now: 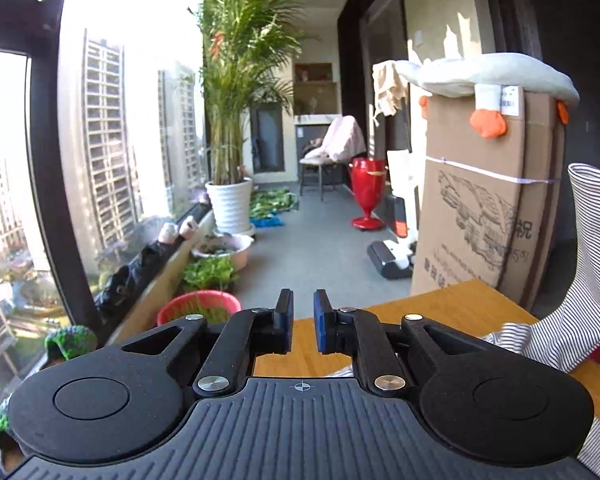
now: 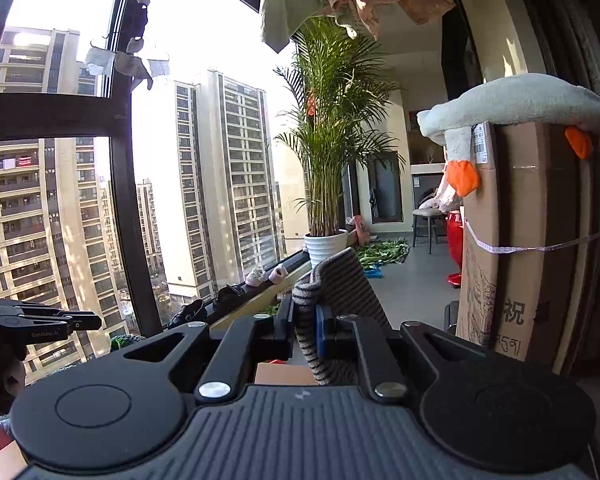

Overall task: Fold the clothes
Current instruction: 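Grasp the hanging sweater with the left tool while the right tool holds it up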

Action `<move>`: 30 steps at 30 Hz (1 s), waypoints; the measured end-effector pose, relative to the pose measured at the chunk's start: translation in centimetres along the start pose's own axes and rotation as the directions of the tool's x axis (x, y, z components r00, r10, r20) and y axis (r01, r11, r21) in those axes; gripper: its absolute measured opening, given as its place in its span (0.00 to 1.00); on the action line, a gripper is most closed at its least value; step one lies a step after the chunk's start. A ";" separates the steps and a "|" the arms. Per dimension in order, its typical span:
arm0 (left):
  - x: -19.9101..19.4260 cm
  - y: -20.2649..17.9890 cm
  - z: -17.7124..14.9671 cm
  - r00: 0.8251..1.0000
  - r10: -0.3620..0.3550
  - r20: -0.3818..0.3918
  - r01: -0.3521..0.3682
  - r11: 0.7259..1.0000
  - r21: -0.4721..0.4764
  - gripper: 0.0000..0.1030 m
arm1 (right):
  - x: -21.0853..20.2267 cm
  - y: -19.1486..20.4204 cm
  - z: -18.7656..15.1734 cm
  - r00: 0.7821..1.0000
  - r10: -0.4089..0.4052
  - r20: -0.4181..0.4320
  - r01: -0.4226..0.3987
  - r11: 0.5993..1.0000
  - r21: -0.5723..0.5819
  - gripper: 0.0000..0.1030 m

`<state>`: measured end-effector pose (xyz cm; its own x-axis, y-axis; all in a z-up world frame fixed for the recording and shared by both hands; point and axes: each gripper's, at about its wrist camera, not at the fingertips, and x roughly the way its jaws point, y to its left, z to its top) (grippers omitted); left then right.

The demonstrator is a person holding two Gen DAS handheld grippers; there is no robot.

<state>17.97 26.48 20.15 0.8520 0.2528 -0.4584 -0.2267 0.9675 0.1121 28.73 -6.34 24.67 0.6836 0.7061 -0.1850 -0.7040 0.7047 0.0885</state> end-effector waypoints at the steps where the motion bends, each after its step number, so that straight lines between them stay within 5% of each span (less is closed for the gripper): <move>1: -0.4 -0.1 -0.3 1.000 -0.021 -0.008 0.021 1.000 0.003 0.09 | 0.4 0.6 -0.1 1.000 0.005 -0.013 -0.005 1.000 -0.010 0.09; 3: -1.0 -0.4 -0.8 0.997 -0.070 -0.027 0.071 0.997 0.012 0.10 | 1.2 1.5 -0.3 0.999 0.014 -0.034 -0.014 1.000 -0.020 0.10; 5: -2.6 -2.6 -2.0 0.985 -0.163 -0.063 0.167 0.984 0.064 0.24 | 1.5 1.9 -0.3 0.999 0.020 -0.044 -0.020 1.000 -0.012 0.10; 7: -2.0 -7.1 -4.6 0.961 -0.250 -0.115 0.267 0.949 0.168 0.48 | 1.5 2.1 -0.2 0.999 0.022 -0.050 -0.022 1.000 0.003 0.10; 11: 1.1 -17.1 -8.8 0.918 -0.333 -0.214 0.387 0.868 0.312 0.50 | 0.1 1.7 -0.4 0.999 0.008 -0.052 -0.008 1.000 -0.003 0.09; 14: 6.4 -22.5 -10.1 0.899 -0.350 -0.263 0.425 0.843 0.329 0.50 | -1.1 0.8 -1.1 0.998 -0.005 -0.064 0.005 1.000 -0.002 0.10; 19: 12.8 -26.3 -9.7 0.909 -0.306 -0.284 0.387 0.872 0.301 0.49 | -1.7 -1.4 -2.7 0.995 -0.029 -0.095 0.033 0.999 0.042 0.10; 20: 14.3 -26.5 -9.6 0.913 -0.295 -0.282 0.375 0.879 0.296 0.44 | -1.6 -1.8 -2.9 0.994 -0.033 -0.100 0.039 0.998 0.054 0.10; 22: 17.2 -26.5 -9.3 0.925 -0.273 -0.265 0.346 0.893 0.289 0.11 | -1.6 -2.2 -3.3 0.994 -0.041 -0.103 0.048 0.996 0.070 0.10; 23: 17.3 -25.7 -8.9 0.929 -0.271 -0.252 0.337 0.901 0.274 0.11 | -1.6 -2.4 -3.4 0.994 -0.043 -0.103 0.051 0.996 0.076 0.10; 26: 17.6 -20.8 -7.1 0.956 -0.232 -0.180 0.269 0.936 0.225 0.10 | -1.9 -2.2 -3.6 0.994 -0.041 -0.097 0.048 0.996 0.071 0.10; 30: 9.7 -9.3 -3.4 0.994 -0.089 -0.059 0.096 0.986 0.136 0.10 | -1.9 -1.6 -2.9 0.997 -0.035 -0.075 0.039 0.998 0.057 0.10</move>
<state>26.73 19.89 11.63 0.8394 0.1649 -0.5179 -0.0774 0.9794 0.1865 28.04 -8.98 22.08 0.6913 0.6739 -0.2605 -0.6645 0.7346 0.1369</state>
